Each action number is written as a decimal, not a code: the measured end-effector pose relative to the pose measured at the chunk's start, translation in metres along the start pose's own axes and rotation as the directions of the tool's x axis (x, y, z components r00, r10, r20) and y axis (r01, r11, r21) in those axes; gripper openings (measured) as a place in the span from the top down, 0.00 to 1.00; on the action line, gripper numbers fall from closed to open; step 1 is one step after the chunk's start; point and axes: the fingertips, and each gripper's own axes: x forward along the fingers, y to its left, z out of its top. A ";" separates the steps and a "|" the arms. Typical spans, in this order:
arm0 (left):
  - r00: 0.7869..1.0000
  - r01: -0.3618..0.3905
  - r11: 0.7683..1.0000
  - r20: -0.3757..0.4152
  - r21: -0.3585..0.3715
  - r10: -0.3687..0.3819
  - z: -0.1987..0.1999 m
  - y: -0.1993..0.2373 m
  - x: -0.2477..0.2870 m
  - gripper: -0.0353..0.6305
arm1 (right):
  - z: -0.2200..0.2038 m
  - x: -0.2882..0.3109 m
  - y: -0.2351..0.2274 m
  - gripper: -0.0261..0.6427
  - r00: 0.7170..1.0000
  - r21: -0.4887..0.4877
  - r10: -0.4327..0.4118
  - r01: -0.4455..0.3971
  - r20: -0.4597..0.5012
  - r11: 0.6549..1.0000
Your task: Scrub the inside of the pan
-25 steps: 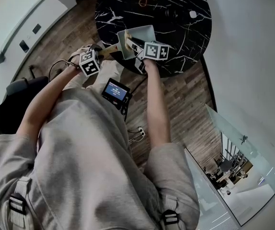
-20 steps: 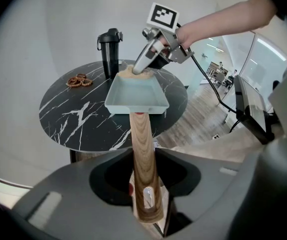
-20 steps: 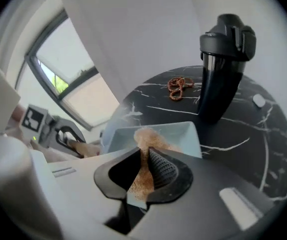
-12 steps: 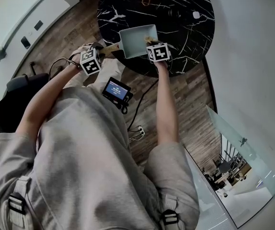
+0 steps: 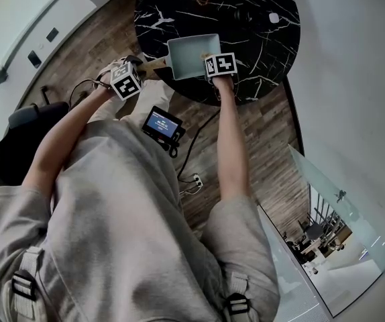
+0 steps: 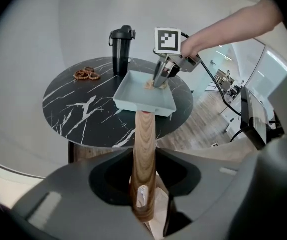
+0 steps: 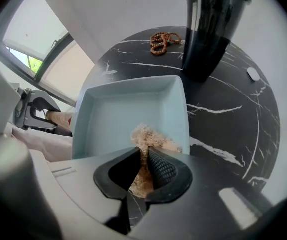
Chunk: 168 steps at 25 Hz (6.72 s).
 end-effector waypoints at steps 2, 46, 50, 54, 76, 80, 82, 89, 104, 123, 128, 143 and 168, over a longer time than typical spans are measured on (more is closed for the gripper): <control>1.000 0.003 1.000 -0.015 0.004 -0.003 -0.001 0.000 0.001 0.74 | -0.004 0.001 0.002 0.87 1.000 0.011 0.007 -0.006 -0.007 1.000; 0.996 0.048 0.996 -0.078 0.069 -0.043 0.001 -0.005 -0.003 0.74 | 0.052 -0.069 0.036 0.87 0.968 -0.426 -0.012 0.122 0.252 0.896; 0.996 0.047 0.996 -0.078 0.072 -0.041 0.000 -0.005 -0.001 0.74 | 0.060 -0.051 0.007 0.87 0.954 -0.779 -0.271 0.268 0.131 0.567; 0.996 0.043 0.996 -0.077 0.073 -0.037 0.001 -0.003 -0.004 0.74 | 0.062 -0.035 -0.009 0.87 0.931 -0.878 -0.364 0.201 0.033 0.434; 0.994 0.069 0.997 -0.090 0.033 -0.066 0.002 -0.004 -0.006 0.74 | -0.033 -0.013 0.003 0.88 0.876 -0.679 -0.237 -0.130 -0.420 0.723; 0.994 0.068 0.997 -0.093 0.037 -0.064 0.002 -0.002 -0.004 0.74 | -0.040 -0.007 0.004 0.88 0.900 -0.562 -0.132 -0.140 -0.416 0.815; 0.994 0.062 0.997 -0.098 0.042 -0.057 0.003 -0.001 -0.005 0.73 | -0.040 -0.006 0.006 0.88 0.909 -0.468 -0.062 -0.153 -0.413 0.870; 0.993 0.047 0.996 -0.110 0.072 -0.039 0.006 -0.004 -0.006 0.74 | -0.044 -0.007 0.027 0.87 0.890 -0.402 0.020 -0.225 -0.455 0.887; 0.991 0.030 0.996 -0.136 0.086 -0.018 -0.001 0.001 0.004 0.74 | -0.024 0.021 0.126 0.87 0.851 -0.172 0.336 -0.432 -0.404 0.885; 0.623 0.330 0.939 0.726 0.096 -0.293 0.171 -0.028 -0.251 0.57 | 0.053 -0.347 0.204 0.87 -0.010 -0.241 0.506 -0.887 0.863 0.394; 0.418 0.547 0.786 0.719 0.289 -0.555 0.182 -0.089 -0.309 0.57 | 0.040 -0.377 0.251 0.87 -0.083 -0.285 0.487 -0.889 0.869 0.358; 0.312 0.698 0.672 0.740 0.247 -0.596 0.157 -0.120 -0.330 0.82 | 0.004 -0.392 0.284 0.88 -0.204 -0.328 0.367 -0.890 0.908 0.316; 0.128 0.851 0.468 0.770 0.239 -0.625 0.137 -0.084 -0.349 0.86 | 0.033 -0.388 0.311 0.81 -0.002 -0.337 0.518 -0.762 0.855 0.553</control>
